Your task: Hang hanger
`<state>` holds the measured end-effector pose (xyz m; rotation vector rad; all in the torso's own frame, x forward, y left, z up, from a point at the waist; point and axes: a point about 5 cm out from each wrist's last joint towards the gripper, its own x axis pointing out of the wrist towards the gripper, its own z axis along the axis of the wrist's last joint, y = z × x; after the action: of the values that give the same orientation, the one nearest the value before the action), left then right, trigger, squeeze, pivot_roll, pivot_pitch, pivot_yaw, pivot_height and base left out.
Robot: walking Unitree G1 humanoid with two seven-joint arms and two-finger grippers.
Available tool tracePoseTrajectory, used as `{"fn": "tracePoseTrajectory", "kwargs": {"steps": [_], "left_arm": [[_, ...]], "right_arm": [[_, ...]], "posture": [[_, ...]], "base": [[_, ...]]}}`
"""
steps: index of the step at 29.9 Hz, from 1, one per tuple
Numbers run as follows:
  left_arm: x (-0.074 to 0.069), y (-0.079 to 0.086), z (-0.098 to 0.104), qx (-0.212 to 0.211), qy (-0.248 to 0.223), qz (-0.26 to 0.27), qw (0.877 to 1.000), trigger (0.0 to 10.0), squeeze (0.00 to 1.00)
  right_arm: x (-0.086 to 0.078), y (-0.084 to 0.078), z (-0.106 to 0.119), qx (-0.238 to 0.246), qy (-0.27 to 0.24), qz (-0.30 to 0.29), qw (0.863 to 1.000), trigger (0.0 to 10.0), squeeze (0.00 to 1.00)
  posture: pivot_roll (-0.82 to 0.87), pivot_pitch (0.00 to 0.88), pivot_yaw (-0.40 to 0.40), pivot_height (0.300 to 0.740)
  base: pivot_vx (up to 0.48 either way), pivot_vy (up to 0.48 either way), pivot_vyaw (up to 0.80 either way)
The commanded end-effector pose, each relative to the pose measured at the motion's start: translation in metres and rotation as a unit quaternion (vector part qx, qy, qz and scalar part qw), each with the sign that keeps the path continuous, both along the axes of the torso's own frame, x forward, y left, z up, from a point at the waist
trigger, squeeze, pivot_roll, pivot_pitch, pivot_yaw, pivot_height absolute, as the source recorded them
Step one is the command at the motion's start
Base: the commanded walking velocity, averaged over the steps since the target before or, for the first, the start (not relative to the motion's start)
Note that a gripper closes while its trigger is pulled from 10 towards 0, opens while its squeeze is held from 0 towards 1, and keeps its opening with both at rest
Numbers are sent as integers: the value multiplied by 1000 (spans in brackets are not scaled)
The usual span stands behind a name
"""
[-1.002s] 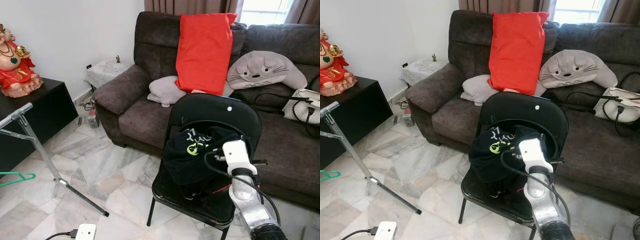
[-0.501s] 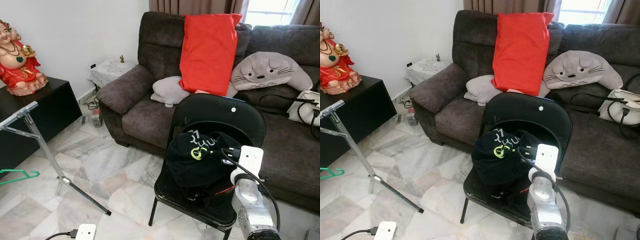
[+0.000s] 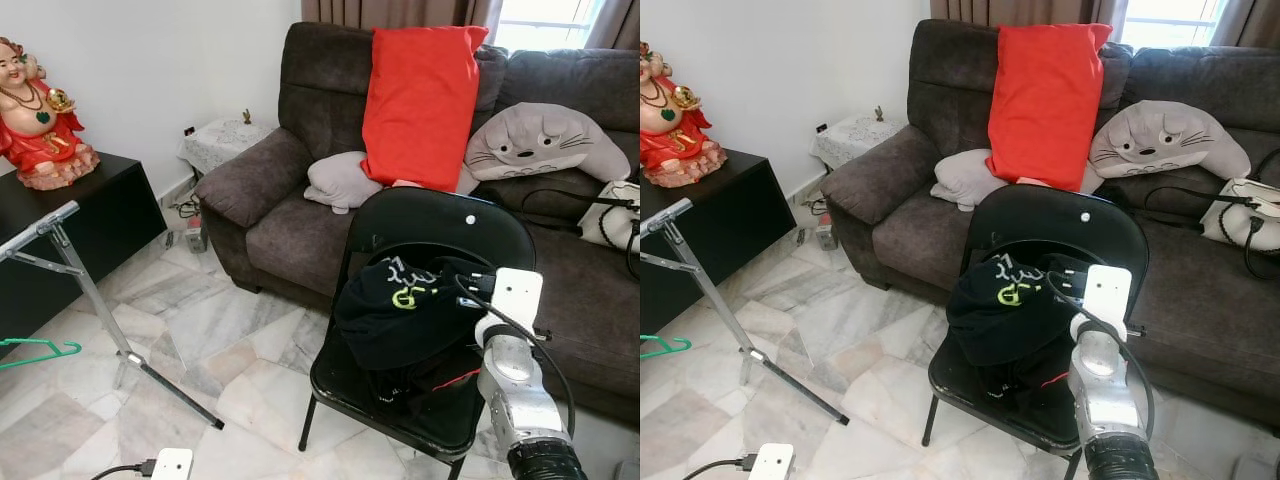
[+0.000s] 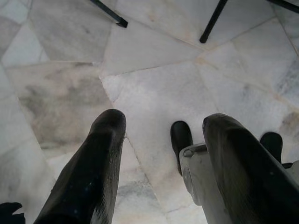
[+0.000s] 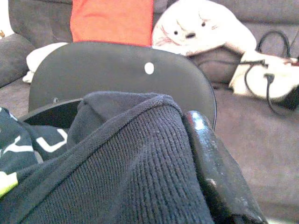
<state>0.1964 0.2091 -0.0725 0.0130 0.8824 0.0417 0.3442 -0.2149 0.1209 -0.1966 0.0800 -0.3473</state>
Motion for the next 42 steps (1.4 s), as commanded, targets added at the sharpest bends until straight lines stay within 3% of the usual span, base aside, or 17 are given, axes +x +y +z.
{"fn": "tracePoseTrajectory", "kwargs": {"steps": [1, 10, 21, 26, 29, 30, 31, 32, 34, 35, 36, 38, 42], "left_arm": [[-6, 5, -3, 9, 13, 4, 1000, 10000, 0], [-6, 5, -2, 10, 16, 4, 1000, 10000, 0], [-5, 5, -2, 9, 15, 4, 1000, 10000, 0], [-5, 6, -2, 10, 15, 3, 1000, 10000, 0], [-5, 6, -2, 10, 15, 2, 1000, 10000, 0], [-5, 6, -2, 9, 15, 2, 1000, 10000, 0], [-5, 6, -2, 9, 15, 2, 1000, 10000, 0], [-5, 6, -2, 9, 15, 2, 1000, 10000, 0], [-5, 6, -2, 9, 14, 2, 1000, 10000, 0], [-5, 6, -2, 9, 14, 2, 1000, 10000, 0], [-5, 6, -2, 10, 14, 3, 1000, 10000, 0], [-5, 5, -2, 10, 15, 3, 1000, 10000, 0], [-5, 5, -2, 9, 15, 3, 1000, 10000, 0]], "right_arm": [[5, 10, 20, -31, -43, 19, 998, 10000, 0], [2, 8, 19, -61, -40, 13, 997, 10000, 0], [8, 3, 40, -140, -66, 6, 988, 10000, 0], [15, 14, 63, -213, -102, 23, 971, 10000, 0], [19, 27, 85, -285, -139, 38, 948, 10000, 0], [20, 38, 96, -329, -166, 51, 928, 10000, 0], [20, 38, 96, -329, -166, 51, 928, 10000, 0], [18, 51, 109, -374, -198, 70, 903, 10000, 0], [13, 78, 126, -404, -254, 127, 869, 10000, 0], [9, 90, 132, -404, -277, 156, 858, 10000, 0], [-3, 121, 143, -369, -329, 246, 834, 10000, 0], [-13, 135, 147, -358, -351, 291, 815, 10000, 0], [-25, 156, 141, -324, -348, 373, 797, 10000, 0]], "posture": [[-39, 0, 87, 740], [-36, 0, 87, 740], [-37, 0, 88, 740], [-43, 0, 91, 740], [-44, 0, 91, 740], [-44, 0, 91, 740], [-44, 0, 91, 740], [-40, 0, 89, 740], [-40, 0, 89, 740], [-40, 0, 89, 740], [-41, 0, 88, 740], [-40, 0, 88, 740], [-45, 0, 87, 740]], "base": [[0, 0, 788], [0, 0, 788], [0, 0, 788], [0, 0, 788], [0, 0, 788], [0, 0, 788], [0, 0, 788], [0, 0, 788], [0, 0, 788], [0, 0, 788], [0, 0, 781], [0, 0, 781], [0, 0, 775]]}}
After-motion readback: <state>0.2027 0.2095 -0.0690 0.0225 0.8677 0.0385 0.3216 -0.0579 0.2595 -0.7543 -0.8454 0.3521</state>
